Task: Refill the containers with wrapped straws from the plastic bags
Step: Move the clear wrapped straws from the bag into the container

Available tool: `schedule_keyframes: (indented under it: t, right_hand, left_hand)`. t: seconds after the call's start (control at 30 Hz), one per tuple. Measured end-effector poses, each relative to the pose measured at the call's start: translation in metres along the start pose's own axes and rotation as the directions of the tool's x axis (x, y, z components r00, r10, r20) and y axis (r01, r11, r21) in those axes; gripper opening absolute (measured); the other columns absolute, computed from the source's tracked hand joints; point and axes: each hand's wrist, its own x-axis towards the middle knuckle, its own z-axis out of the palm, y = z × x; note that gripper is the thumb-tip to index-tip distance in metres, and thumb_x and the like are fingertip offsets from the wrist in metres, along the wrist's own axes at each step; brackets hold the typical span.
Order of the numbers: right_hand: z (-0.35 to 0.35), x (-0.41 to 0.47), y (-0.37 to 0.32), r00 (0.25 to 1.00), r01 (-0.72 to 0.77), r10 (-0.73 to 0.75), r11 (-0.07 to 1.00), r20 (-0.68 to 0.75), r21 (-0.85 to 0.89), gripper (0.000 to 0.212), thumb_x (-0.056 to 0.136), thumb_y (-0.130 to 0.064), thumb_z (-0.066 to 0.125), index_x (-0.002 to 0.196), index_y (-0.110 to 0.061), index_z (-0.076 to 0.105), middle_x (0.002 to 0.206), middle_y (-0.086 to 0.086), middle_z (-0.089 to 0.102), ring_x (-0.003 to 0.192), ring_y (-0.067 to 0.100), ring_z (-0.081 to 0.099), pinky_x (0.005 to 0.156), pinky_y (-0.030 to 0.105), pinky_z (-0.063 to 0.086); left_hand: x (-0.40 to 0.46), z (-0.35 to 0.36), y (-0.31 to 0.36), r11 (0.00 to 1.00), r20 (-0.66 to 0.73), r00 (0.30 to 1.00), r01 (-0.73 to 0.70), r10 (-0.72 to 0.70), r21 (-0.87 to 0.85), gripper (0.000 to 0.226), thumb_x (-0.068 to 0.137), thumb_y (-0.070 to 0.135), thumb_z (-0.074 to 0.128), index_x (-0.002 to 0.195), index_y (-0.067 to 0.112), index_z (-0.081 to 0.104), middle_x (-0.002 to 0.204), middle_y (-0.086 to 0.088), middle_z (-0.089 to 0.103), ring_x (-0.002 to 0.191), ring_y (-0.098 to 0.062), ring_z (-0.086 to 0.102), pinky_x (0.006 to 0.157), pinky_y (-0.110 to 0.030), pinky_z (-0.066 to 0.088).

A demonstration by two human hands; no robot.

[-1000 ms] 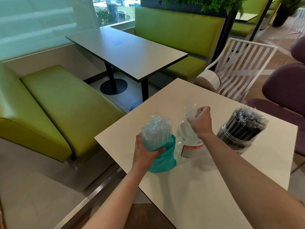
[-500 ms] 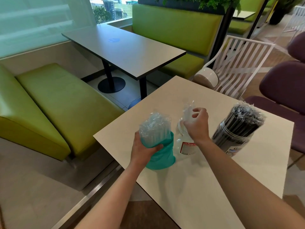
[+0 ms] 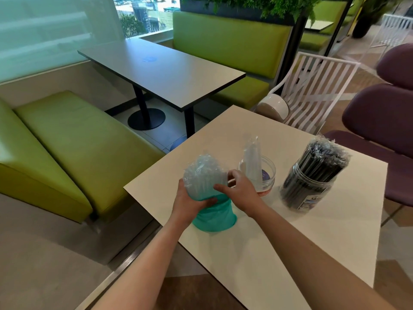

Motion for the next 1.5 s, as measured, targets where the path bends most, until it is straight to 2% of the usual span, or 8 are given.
schedule_keyframes:
  t: [0.2,0.43,0.6,0.77,1.0,1.13,1.27,1.5]
  right_hand:
    - [-0.001,-0.004,0.001,0.999,0.023,-0.022,1.000,0.033,-0.020,0.019,0.093,-0.029,0.062,0.104,-0.015,0.056,0.099,-0.002,0.062,0.089,0.010,0.057,0.071,0.013,0.044]
    - [-0.007,-0.004,0.003,1.000,0.026,-0.027,0.999,-0.013,-0.030,0.023,0.097,-0.030,0.054,0.110,-0.011,0.056,0.107,0.005,0.063,0.099,0.020,0.060,0.088,0.035,0.053]
    - [-0.017,-0.004,-0.005,0.986,0.120,-0.140,0.974,-0.094,-0.193,0.018,0.099,-0.035,0.048,0.103,-0.018,0.045,0.101,0.000,0.047,0.098,0.018,0.048,0.093,0.035,0.045]
    - [-0.031,-0.004,-0.019,0.963,0.153,-0.214,0.935,-0.164,-0.321,0.035,0.095,-0.048,0.048,0.112,-0.018,0.056,0.101,0.003,0.049,0.086,0.013,0.051,0.075,0.023,0.040]
    - [-0.030,-0.003,-0.021,0.979,0.111,-0.127,0.989,-0.159,-0.102,0.036,0.098,-0.039,0.048,0.122,-0.012,0.044,0.112,-0.001,0.046,0.101,0.014,0.049,0.087,0.029,0.047]
    - [-0.021,-0.002,-0.016,0.981,0.098,-0.093,0.995,-0.170,0.021,0.029,0.096,-0.035,0.055,0.112,-0.014,0.045,0.094,-0.001,0.052,0.081,0.011,0.052,0.070,0.021,0.047]
    - [-0.016,-0.004,-0.015,0.983,0.067,-0.048,0.992,-0.177,0.105,0.039,0.091,-0.030,0.064,0.123,-0.016,0.046,0.107,-0.003,0.055,0.086,0.010,0.056,0.077,0.023,0.051]
    - [-0.020,-0.005,-0.013,0.998,-0.051,0.058,0.980,-0.029,0.193,0.015,0.095,-0.029,0.057,0.105,-0.018,0.056,0.100,0.000,0.061,0.089,0.013,0.058,0.070,0.022,0.048]
  left_hand:
    - [-0.005,0.009,0.006,1.000,-0.081,0.997,-0.020,0.018,-0.018,0.099,0.045,0.046,0.092,0.124,0.035,0.034,0.115,0.017,0.050,0.113,-0.012,0.052,0.090,-0.030,0.051]
    - [-0.003,0.019,0.001,0.999,-0.168,0.985,-0.041,0.046,0.033,0.087,0.055,0.043,0.093,0.123,0.032,0.038,0.120,0.007,0.054,0.113,-0.017,0.054,0.093,-0.042,0.053]
    - [0.000,0.023,0.006,0.997,-0.174,0.983,-0.054,0.063,0.058,0.087,0.057,0.043,0.092,0.124,0.031,0.037,0.122,0.006,0.053,0.113,-0.017,0.053,0.090,-0.034,0.052]
    - [0.003,0.030,0.009,0.997,-0.166,0.984,-0.054,0.064,0.063,0.085,0.060,0.042,0.090,0.124,0.032,0.035,0.118,0.009,0.049,0.110,-0.013,0.050,0.080,-0.019,0.046]
    - [0.004,0.033,0.006,0.996,-0.152,0.987,-0.048,0.058,0.072,0.088,0.060,0.044,0.089,0.129,0.028,0.036,0.123,0.008,0.050,0.114,-0.015,0.051,0.089,-0.027,0.049]
    - [0.004,0.033,0.006,0.995,-0.151,0.987,-0.050,0.062,0.082,0.089,0.062,0.041,0.090,0.131,0.026,0.036,0.123,0.008,0.051,0.112,-0.013,0.050,0.088,-0.026,0.048]
    - [0.002,0.034,0.007,0.996,-0.156,0.986,-0.049,0.060,0.077,0.088,0.062,0.039,0.090,0.130,0.026,0.036,0.120,0.010,0.049,0.111,-0.012,0.050,0.089,-0.025,0.048]
    - [0.003,0.035,0.004,0.997,-0.137,0.989,-0.044,0.052,0.058,0.089,0.060,0.040,0.091,0.129,0.028,0.036,0.121,0.007,0.052,0.113,-0.015,0.053,0.092,-0.030,0.052]
